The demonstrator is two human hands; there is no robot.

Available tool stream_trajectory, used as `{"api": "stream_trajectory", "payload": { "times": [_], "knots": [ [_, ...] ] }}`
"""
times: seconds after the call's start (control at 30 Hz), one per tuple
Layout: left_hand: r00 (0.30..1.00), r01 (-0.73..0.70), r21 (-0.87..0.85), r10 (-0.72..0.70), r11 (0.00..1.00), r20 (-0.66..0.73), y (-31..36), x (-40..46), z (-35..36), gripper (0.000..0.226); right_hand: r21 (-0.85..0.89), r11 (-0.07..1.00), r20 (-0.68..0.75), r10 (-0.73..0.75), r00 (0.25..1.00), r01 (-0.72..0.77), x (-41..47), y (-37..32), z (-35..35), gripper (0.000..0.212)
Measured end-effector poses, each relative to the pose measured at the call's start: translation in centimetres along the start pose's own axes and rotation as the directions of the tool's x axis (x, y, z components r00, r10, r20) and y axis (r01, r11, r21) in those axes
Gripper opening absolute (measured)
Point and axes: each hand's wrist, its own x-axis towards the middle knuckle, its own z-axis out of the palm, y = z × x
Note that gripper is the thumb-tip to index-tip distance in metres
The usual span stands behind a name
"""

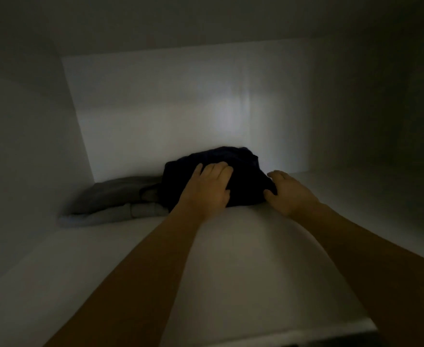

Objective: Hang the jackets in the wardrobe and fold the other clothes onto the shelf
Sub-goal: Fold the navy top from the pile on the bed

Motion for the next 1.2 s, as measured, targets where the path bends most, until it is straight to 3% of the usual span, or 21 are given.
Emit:
{"api": "stream_trajectory", "payload": {
  "times": [0.13, 0.3, 0.5, 0.73, 0.93, 1.1, 1.2],
  "knots": [
    [0.999, 0.000, -0.105, -0.005, 0.994, -0.049, 3.5, -2.1, -2.2, 0.055, -0.051, 0.992, -0.059, 0.114, 0.992, -0.117, -6.9, 0.1, -4.1, 0.059],
    [0.985, -0.152, -0.212, 0.130, 0.965, -0.118, 9.9, -4.5, -5.1, 0.052, -0.104, 0.943, -0.137, 0.303, 0.943, -0.318, -17.7, -0.3, -9.2, 0.061],
    [0.961, -0.272, -0.382, 0.268, 0.883, -0.064, 20.4, -8.8, -8.3, 0.057, -0.116, 0.870, -0.199, 0.452, 0.869, -0.479, -31.9, -1.5, -14.7, 0.060],
    [0.891, -0.447, -0.429, 0.432, 0.785, -0.137, 33.3, -16.1, -13.9, 0.061, -0.182, 0.795, -0.205, 0.545, 0.813, -0.579, -48.1, -2.6, -20.6, 0.058],
    [0.852, -0.497, -0.521, 0.502, 0.694, -0.145, 44.5, -25.6, -18.3, 0.064, -0.170, 0.751, -0.260, 0.591, 0.764, -0.638, -63.5, -2.7, -24.7, 0.057],
    [0.814, -0.538, -0.543, 0.565, 0.645, -0.135, 53.1, -33.9, -21.4, 0.062, -0.186, 0.652, -0.243, 0.695, 0.677, -0.735, -76.3, -1.9, -27.3, 0.059],
    [0.754, -0.610, -0.531, 0.637, 0.588, -0.161, 57.9, -37.1, -23.5, 0.062, -0.174, 0.586, -0.255, 0.750, 0.611, -0.792, -82.0, -1.9, -28.6, 0.059]
  ]
}}
